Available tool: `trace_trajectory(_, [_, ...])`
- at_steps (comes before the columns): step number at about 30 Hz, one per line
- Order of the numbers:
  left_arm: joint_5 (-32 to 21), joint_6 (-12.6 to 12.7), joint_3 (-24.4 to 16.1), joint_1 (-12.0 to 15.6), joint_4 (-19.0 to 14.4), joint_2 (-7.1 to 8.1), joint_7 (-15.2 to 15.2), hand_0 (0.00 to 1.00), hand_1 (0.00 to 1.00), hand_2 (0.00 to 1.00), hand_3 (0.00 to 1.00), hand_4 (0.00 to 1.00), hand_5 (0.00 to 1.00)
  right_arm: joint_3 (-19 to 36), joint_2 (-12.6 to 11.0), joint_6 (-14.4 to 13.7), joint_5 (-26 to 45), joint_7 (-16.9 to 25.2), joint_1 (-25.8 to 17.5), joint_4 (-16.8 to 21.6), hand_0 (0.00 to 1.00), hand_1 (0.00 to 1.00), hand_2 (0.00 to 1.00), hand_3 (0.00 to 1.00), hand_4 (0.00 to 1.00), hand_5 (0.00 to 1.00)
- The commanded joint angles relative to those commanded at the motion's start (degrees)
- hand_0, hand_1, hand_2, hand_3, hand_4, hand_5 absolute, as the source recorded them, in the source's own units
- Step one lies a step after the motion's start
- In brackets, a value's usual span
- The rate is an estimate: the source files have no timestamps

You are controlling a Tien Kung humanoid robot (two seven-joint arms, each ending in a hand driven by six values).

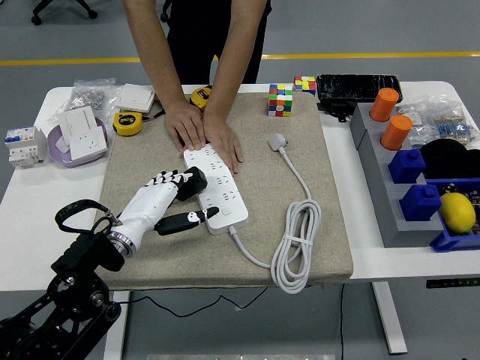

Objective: Pick up the plug,place it near the board,insert it into the board,press the button

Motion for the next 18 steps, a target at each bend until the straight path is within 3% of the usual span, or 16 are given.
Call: trace_trajectory(18, [-0.16,0.06,2.91,-2.06,-0.41,0.23,0.00,0.998,0.998,0.960,0.955,0.998,0.998,0.12,-0.01,0.08,-0.56,-0.12,-0.20,0.00,0.861,0.847,0.824,0.856,0.998,0.998])
